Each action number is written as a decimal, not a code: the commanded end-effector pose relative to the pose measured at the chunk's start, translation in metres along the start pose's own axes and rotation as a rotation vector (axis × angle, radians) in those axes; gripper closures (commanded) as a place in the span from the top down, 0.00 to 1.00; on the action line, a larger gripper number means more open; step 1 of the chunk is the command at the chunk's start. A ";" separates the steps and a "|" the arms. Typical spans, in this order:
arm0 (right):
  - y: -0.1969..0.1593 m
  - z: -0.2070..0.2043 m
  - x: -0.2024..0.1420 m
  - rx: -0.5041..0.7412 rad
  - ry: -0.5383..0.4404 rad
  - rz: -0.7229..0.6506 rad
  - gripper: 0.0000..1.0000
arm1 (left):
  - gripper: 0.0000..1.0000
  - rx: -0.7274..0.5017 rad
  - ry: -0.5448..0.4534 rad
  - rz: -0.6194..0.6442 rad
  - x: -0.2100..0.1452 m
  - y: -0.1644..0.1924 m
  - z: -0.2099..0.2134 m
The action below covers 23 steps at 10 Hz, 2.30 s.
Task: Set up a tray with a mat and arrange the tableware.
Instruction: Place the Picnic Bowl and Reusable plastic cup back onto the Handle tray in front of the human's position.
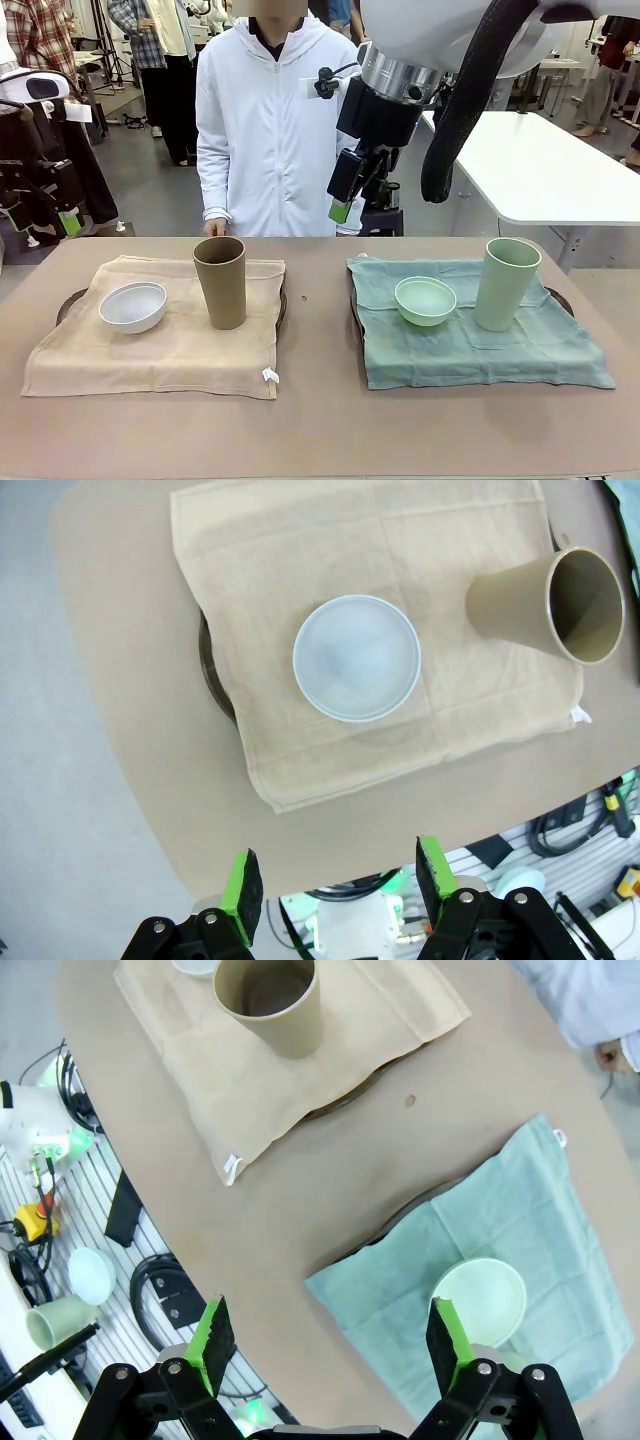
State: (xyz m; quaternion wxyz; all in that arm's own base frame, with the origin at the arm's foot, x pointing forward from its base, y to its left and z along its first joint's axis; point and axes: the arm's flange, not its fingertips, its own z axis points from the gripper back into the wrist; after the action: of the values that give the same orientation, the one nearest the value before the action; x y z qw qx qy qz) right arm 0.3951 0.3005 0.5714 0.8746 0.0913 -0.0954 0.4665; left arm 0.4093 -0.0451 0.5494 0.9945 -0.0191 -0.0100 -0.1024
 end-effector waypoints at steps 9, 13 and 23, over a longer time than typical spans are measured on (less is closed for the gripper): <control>-0.130 0.001 -0.161 0.291 -0.184 -0.574 1.00 | 0.81 -0.426 0.036 0.093 0.023 0.022 -0.026; -0.155 0.012 -0.274 0.447 -0.425 -0.621 1.00 | 0.81 -0.810 0.040 0.235 0.022 0.081 -0.028; -0.173 0.025 -0.455 0.609 -0.842 -0.661 1.00 | 0.81 -1.021 -0.167 0.229 -0.049 0.183 -0.040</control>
State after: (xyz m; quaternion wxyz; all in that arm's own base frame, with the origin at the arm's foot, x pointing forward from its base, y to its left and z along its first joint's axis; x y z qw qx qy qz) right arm 0.2790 -0.1702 0.4700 0.8026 0.5301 -0.2581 0.0904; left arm 0.4013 0.1422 0.4998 0.8688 -0.4933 -0.0249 0.0342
